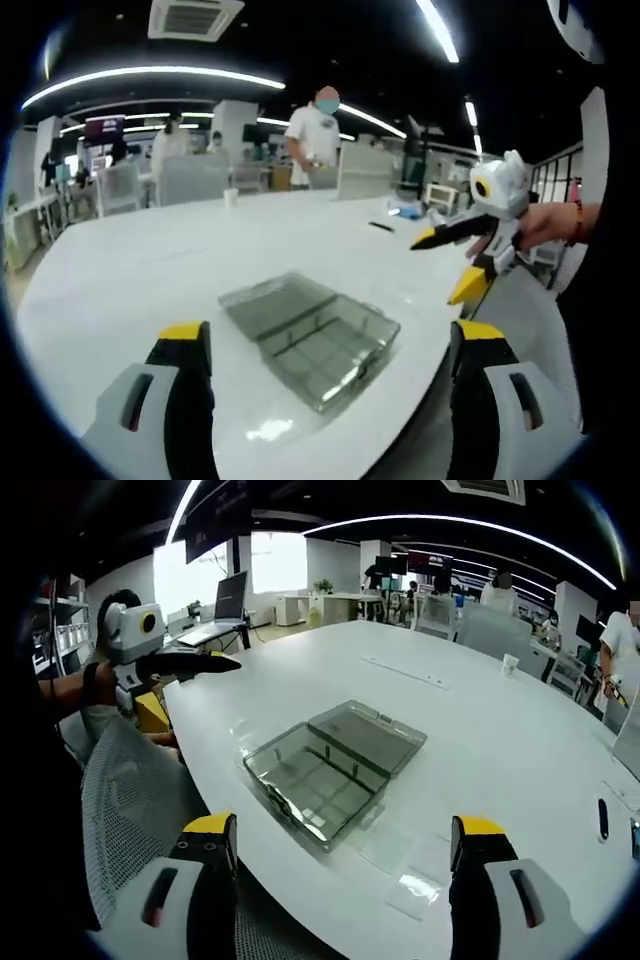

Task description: Insert the divider into the dual guide fixture by aligning both edges with the guide slots and pushing it downward to the bottom, including one-sided entry, uneven engagement, binding, and posture correction.

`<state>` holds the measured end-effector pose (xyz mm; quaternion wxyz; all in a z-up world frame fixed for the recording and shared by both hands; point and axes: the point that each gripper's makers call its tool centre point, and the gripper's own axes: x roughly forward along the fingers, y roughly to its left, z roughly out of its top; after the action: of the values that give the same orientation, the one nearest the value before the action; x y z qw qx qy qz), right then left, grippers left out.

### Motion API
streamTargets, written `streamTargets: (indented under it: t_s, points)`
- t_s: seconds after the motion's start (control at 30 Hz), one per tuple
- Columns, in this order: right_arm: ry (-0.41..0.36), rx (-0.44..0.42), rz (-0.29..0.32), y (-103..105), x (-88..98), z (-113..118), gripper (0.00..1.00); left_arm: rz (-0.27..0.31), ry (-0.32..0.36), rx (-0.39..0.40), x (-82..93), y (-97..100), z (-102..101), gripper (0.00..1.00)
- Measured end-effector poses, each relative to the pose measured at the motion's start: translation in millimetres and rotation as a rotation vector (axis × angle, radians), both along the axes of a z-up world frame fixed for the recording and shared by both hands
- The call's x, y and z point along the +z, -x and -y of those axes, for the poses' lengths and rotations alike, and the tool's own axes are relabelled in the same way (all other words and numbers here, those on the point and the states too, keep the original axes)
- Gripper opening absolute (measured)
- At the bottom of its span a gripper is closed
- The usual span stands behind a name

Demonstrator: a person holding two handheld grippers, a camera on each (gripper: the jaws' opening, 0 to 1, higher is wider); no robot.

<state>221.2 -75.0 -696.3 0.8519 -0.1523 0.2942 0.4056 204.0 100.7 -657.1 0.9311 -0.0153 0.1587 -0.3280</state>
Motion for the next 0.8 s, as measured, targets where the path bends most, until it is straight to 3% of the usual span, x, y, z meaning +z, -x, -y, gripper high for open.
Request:
streamTargets:
  t_s: [0.8]
  points:
    - [0.049, -0.048, -0.086, -8.0, -25.7, 21.2, 0.81, -0.001, 0.007, -0.06, 2.1, -7.5, 21.9, 0.98]
